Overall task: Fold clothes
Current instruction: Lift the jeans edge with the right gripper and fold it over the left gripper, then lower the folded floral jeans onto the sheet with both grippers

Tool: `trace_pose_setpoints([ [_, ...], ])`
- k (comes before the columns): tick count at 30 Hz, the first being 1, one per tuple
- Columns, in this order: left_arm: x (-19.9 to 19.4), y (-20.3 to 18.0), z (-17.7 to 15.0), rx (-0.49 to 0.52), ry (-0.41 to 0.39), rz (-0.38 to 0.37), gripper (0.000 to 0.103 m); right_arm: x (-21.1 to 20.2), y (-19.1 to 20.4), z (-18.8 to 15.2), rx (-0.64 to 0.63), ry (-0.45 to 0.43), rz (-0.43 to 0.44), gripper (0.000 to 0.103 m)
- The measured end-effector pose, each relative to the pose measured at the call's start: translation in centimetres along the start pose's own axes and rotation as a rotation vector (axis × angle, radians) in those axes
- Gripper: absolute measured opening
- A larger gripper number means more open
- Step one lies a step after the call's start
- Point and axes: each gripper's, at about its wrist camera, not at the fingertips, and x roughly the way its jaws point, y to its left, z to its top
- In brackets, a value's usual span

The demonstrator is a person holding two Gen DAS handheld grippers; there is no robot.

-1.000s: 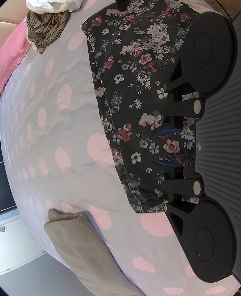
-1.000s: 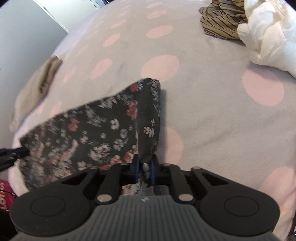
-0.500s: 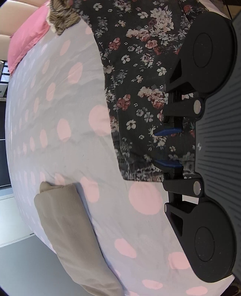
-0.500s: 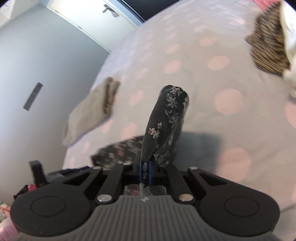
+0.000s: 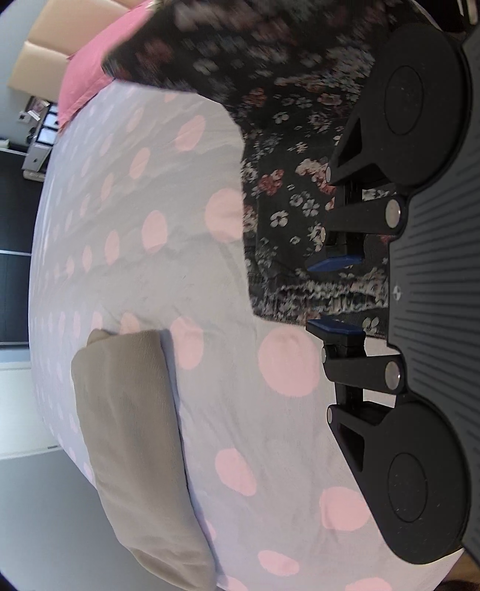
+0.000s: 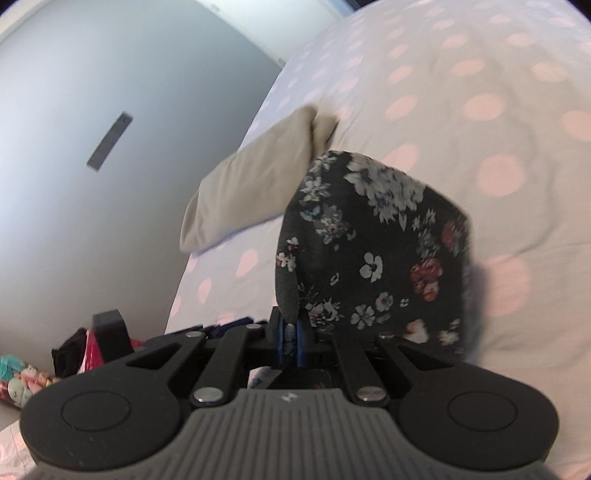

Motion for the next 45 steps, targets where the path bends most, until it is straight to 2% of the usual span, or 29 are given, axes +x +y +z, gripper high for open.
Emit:
trace_pose_setpoints([
  [6, -0.2, 2.4, 0.9, -0.073, -0.024, -0.001, 0.026, 7.2, 2.8, -0.3, -0.002, 0.097, 0.006, 0.008],
  [10, 0.1, 4.0, 1.2, -0.128, -0.025, 0.017, 0.026, 11.7, 2.8, -1.2, 0.026, 0.150, -0.032, 0.007],
  [18, 0.4, 5.6, 1.0, -0.162, -0.014, 0.032, 0.026, 18.3, 1.8, -2.1, 0.089, 0.171, -0.098, 0.008],
  [21, 0.3, 5.9, 0.8, -0.167, -0.008, 0.032, 0.026, 19.6, 1.3, -2.1, 0.120, 0.178, -0.112, 0.011],
  [26, 0.1, 6.0, 0.4, -0.167, 0.004, 0.031, 0.026, 19.3, 1.3, -2.1, 0.120, 0.173, -0.086, 0.022],
  [32, -0.5, 5.3, 0.4, -0.146, 0.005, 0.020, 0.026, 16.9, 2.2, -2.0, 0.059, 0.140, -0.082, 0.024],
  [38, -0.9, 3.7, 0.4, -0.106, 0.010, 0.011, 0.026, 13.8, 2.8, -2.4, -0.089, 0.107, -0.169, 0.024],
  [42, -0.6, 3.0, -0.3, -0.078, 0.039, -0.010, 0.026, 11.4, 1.7, -3.8, -0.154, 0.105, -0.221, 0.024],
  [44, -0.5, 2.9, -0.9, -0.085, 0.056, -0.041, 0.031, 10.3, 1.2, -4.5, -0.183, 0.103, -0.245, 0.025],
  [45, -0.4, 3.0, -1.1, -0.095, 0.065, -0.059, 0.038, 9.8, 1.0, -5.1, -0.189, 0.101, -0.250, 0.025],
])
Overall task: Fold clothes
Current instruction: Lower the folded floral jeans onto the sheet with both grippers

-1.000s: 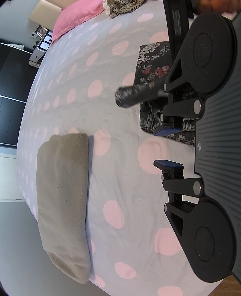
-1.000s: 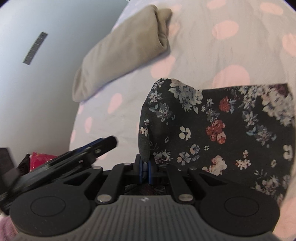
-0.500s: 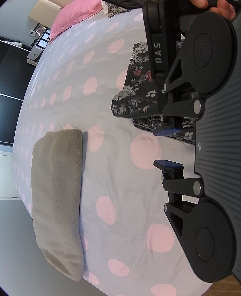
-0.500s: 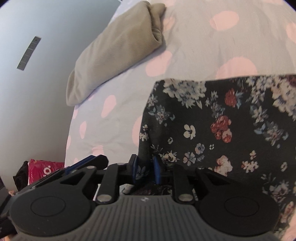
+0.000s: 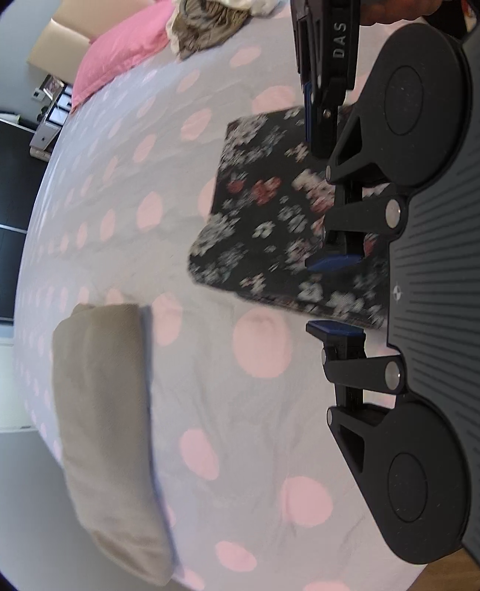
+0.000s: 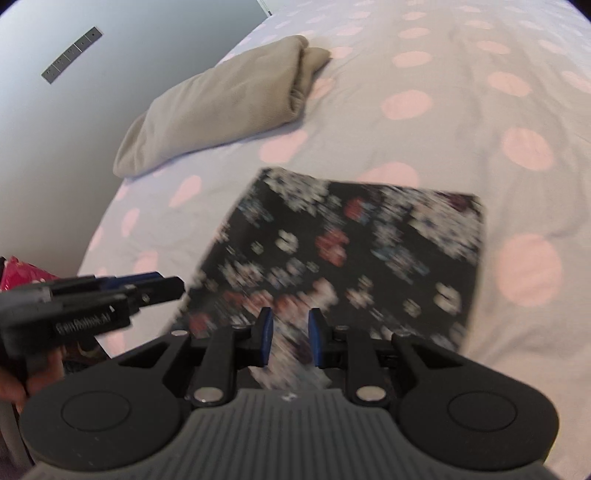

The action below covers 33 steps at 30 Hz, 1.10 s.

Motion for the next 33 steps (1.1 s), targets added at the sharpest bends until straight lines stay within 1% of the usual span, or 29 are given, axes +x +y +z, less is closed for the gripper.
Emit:
trace_pose_setpoints([
  [1, 0.1, 0.1, -0.3, -0.010, 0.010, -0.018, 0.042, -0.4, -0.3, -0.6, -0.005, -0.003, -0.006, 0.025],
  [4, 0.2, 0.3, -0.9, -0.037, 0.035, -0.048, 0.042, -1.7, -1.1, -2.5, -0.020, -0.011, -0.024, 0.026],
  [7, 0.7, 0.4, -1.5, -0.045, 0.073, -0.017, 0.043, -2.9, -1.9, -4.4, -0.035, -0.019, -0.042, 0.027],
  [10, 1.1, 0.8, -2.2, -0.075, 0.113, 0.004, 0.042, -4.1, -2.5, -6.3, -0.054, -0.025, -0.058, 0.028],
  [12, 1.4, 0.8, -2.6, -0.072, 0.128, 0.014, 0.040, -4.1, -2.2, -7.7, -0.095, -0.014, -0.055, 0.028],
  [13, 1.6, 0.6, -2.7, -0.061, 0.134, 0.024, 0.033, -3.8, -2.1, -8.0, -0.113, -0.010, -0.062, 0.028],
  [15, 2.2, 0.0, -2.9, -0.017, 0.147, 0.055, 0.026, -3.1, -2.0, -8.6, -0.150, -0.002, -0.077, 0.028],
  [16, 2.6, -0.3, -3.0, 0.003, 0.154, 0.071, 0.025, -2.7, -1.9, -8.8, -0.168, 0.002, -0.085, 0.028],
  [20, 4.5, -1.2, -3.4, 0.068, 0.180, 0.124, 0.025, -1.3, -1.6, -9.9, -0.240, 0.018, -0.116, 0.028],
  [26, 6.3, -1.5, -3.6, 0.111, 0.203, 0.148, 0.025, 0.8, -1.2, -11.5, -0.349, 0.043, -0.161, 0.028],
  [28, 6.3, -1.4, -3.4, 0.108, 0.207, 0.149, 0.025, 1.5, -1.1, -12.1, -0.386, 0.051, -0.176, 0.028],
  [29, 6.1, -1.3, -3.4, 0.104, 0.207, 0.146, 0.025, 1.6, -1.1, -12.2, -0.396, 0.049, -0.182, 0.028],
  [33, 4.6, -0.9, -2.7, 0.092, 0.192, 0.135, 0.025, -0.7, -1.8, -11.7, -0.362, -0.022, -0.178, 0.028],
])
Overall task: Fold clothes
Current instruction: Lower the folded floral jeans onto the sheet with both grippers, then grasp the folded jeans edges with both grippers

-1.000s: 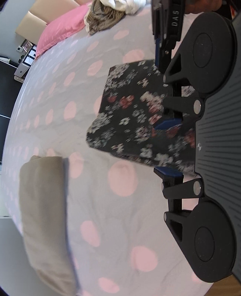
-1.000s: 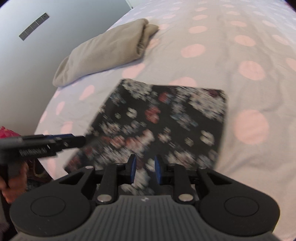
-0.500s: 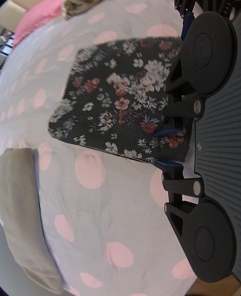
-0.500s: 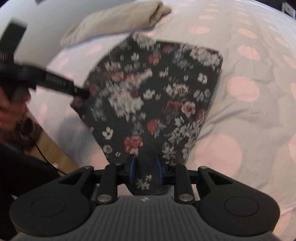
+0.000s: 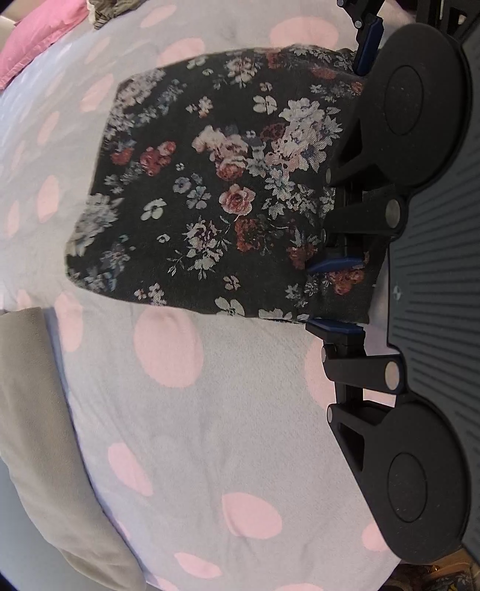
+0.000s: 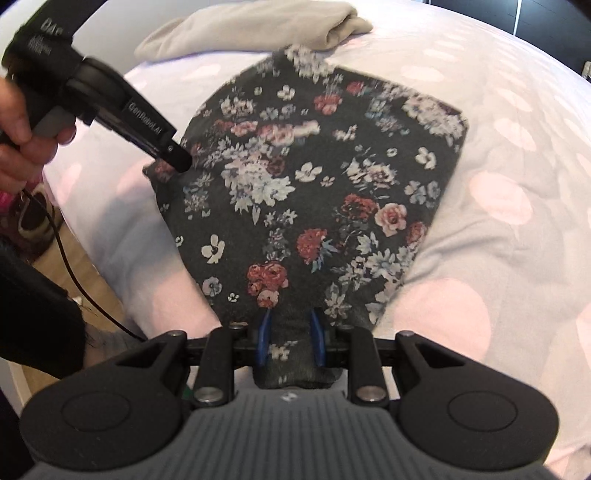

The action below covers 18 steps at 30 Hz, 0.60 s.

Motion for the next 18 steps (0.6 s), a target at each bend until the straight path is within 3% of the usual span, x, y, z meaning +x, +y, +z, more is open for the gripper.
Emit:
trace_pose_setpoints([
  [9, -4.7, 0.2, 2.5, -0.030, -0.232, -0.027, 0.025, -3.2, -3.4, 1.6, 0.110, -0.139, -0.057, 0.028],
  [18, -2.9, -3.2, 3.6, 0.070, -0.294, 0.006, 0.025, -1.8, -5.3, 4.7, 0.174, -0.186, -0.083, 0.028],
])
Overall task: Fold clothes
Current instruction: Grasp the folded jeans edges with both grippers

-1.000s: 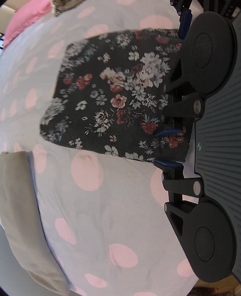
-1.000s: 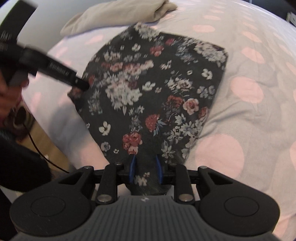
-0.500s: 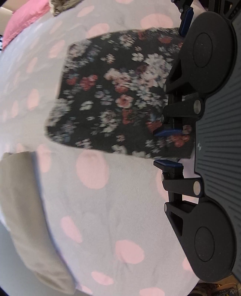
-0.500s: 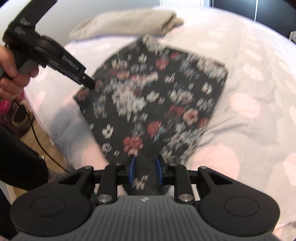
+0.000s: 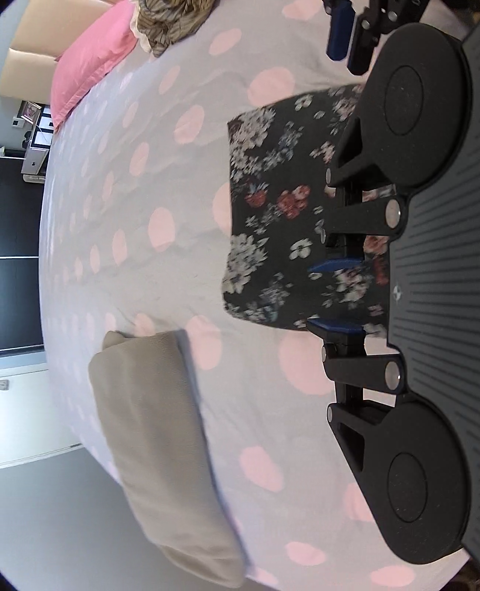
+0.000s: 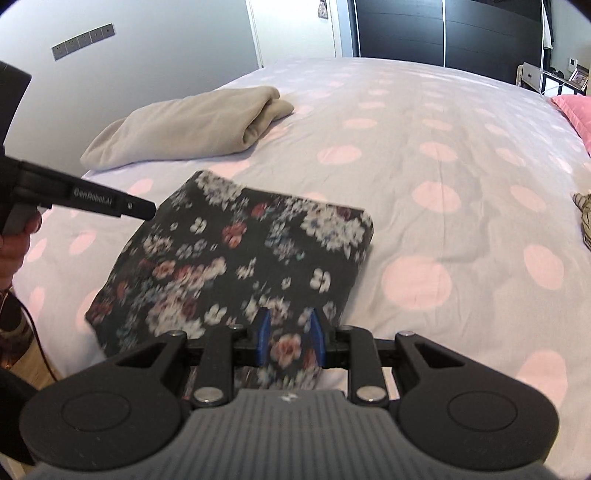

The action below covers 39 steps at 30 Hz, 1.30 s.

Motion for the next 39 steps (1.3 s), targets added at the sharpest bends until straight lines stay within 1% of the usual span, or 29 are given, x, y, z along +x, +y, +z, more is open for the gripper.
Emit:
trace_pose_setpoints([
  [2, 0.9, 0.1, 0.2, -0.018, -0.002, -0.014, 0.025, 0.7, -0.4, 0.7, 0.023, -0.003, -0.001, 0.028],
  [5, 2.5, 0.5, 0.3, -0.081, 0.007, -0.066, 0.025, 1.9, -1.2, 1.6, 0.063, -0.005, 0.002, 0.028],
  [8, 4.2, 0.4, 0.3, -0.145, 0.029, -0.087, 0.022, 3.3, -1.8, 2.3, 0.092, -0.009, 0.000, 0.028],
  [10, 5.2, 0.4, 0.5, -0.167, 0.038, -0.086, 0.022, 4.5, -2.3, 2.6, 0.116, 0.009, 0.003, 0.027],
  [14, 7.1, 0.8, 1.0, -0.226, 0.077, -0.096, 0.022, 6.9, -3.2, 2.4, 0.147, 0.074, 0.008, 0.027],
  [16, 8.0, 0.7, 1.0, -0.226, 0.101, -0.097, 0.022, 7.7, -3.2, 2.4, 0.147, 0.091, 0.015, 0.026],
  [19, 8.6, 0.8, 0.9, -0.217, 0.112, -0.102, 0.022, 8.4, -3.5, 2.5, 0.153, 0.104, 0.023, 0.026],
  [23, 8.5, 0.9, 0.6, -0.235, 0.114, -0.110, 0.023, 8.7, -4.3, 2.6, 0.211, 0.113, 0.052, 0.024],
  [27, 6.8, 0.2, 0.5, -0.204, 0.072, -0.086, 0.023, 7.6, -4.5, 2.7, 0.241, 0.101, 0.059, 0.024],
  [29, 5.5, 0.1, 0.5, -0.189, 0.043, -0.081, 0.024, 6.9, -5.0, 2.7, 0.278, 0.093, 0.068, 0.028],
  [30, 4.9, 0.2, 0.3, -0.194, 0.035, -0.083, 0.029, 6.4, -5.4, 2.8, 0.301, 0.089, 0.075, 0.029],
  [31, 4.3, 0.4, 0.0, -0.204, 0.028, -0.085, 0.043, 6.0, -5.8, 2.8, 0.325, 0.085, 0.081, 0.032],
  [32, 3.8, 0.7, -0.3, -0.213, 0.022, -0.090, 0.050, 5.6, -6.2, 2.8, 0.348, 0.082, 0.087, 0.036],
  [33, 3.4, 1.1, -0.7, -0.223, 0.017, -0.099, 0.055, 5.3, -6.6, 2.7, 0.370, 0.084, 0.090, 0.039],
  [34, 3.1, 1.4, -1.2, -0.234, 0.020, -0.109, 0.055, 5.0, -7.0, 2.6, 0.391, 0.091, 0.095, 0.041],
  [36, 3.0, 2.1, -2.2, -0.258, 0.042, -0.131, 0.056, 4.7, -7.6, 2.1, 0.428, 0.110, 0.114, 0.043],
  [39, 3.5, 3.0, -3.8, -0.300, 0.088, -0.165, 0.056, 4.7, -8.0, 1.0, 0.472, 0.161, 0.152, 0.046],
])
